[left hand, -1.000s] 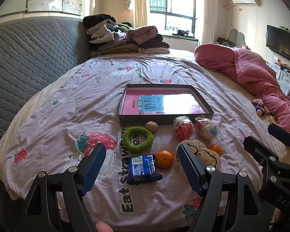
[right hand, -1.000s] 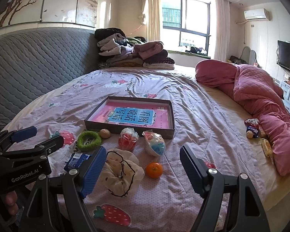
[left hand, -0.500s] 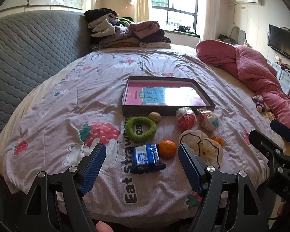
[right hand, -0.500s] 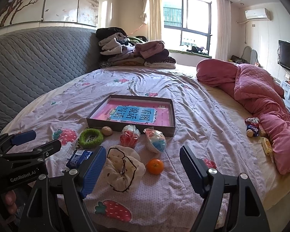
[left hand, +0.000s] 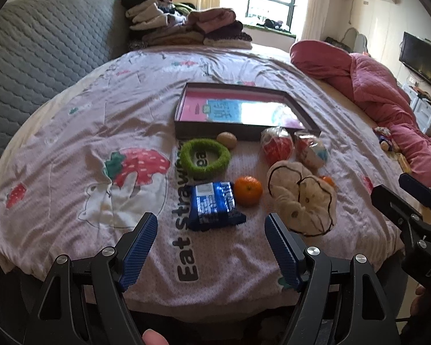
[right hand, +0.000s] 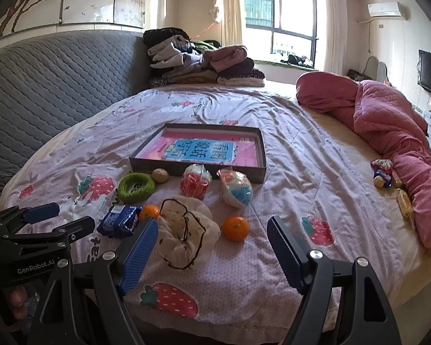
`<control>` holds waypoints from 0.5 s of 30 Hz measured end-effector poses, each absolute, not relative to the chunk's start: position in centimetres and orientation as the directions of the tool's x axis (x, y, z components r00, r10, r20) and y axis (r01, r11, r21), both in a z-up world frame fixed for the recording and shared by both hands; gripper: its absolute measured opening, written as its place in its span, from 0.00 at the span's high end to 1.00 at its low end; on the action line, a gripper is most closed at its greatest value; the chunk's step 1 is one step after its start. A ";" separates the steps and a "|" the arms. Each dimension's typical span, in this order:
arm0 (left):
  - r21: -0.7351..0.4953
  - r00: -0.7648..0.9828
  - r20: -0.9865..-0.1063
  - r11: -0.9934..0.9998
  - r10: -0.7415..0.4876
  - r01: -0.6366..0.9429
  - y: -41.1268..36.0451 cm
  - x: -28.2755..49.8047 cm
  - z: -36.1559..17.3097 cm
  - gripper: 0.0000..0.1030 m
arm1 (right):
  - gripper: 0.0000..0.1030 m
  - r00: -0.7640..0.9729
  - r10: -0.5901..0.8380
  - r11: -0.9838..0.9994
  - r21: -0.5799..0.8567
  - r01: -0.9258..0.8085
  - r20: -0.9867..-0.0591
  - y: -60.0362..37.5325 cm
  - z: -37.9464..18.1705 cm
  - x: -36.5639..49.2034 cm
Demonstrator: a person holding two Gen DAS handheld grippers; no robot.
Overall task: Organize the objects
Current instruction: 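Move left gripper to blue snack packet while right gripper approaches white drawstring pouch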
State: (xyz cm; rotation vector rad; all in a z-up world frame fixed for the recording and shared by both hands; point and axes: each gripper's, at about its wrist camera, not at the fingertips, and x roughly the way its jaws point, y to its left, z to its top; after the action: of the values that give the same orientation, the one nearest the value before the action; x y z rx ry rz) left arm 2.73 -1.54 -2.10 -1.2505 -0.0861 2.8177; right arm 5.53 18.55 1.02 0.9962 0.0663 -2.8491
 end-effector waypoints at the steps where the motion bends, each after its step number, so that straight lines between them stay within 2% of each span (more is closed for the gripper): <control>1: -0.077 -0.665 -0.743 -0.997 0.077 -0.029 -1.5 2.7 -2.3 0.24 | 0.25 -0.773 -0.102 -0.991 0.000 0.131 -0.626 18.5 0.9 5.5; 15: -0.062 -0.631 -0.773 -0.998 0.067 -0.030 -1.4 2.5 -3.5 0.24 | 0.25 -0.735 -0.117 -0.989 0.009 0.149 -0.667 18.4 -1.1 5.3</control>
State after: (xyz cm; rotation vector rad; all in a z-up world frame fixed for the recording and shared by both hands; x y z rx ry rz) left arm 2.46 -1.41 -3.52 -1.3243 -0.0662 2.7886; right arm 5.33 18.39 -1.06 1.0722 0.0672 -2.7995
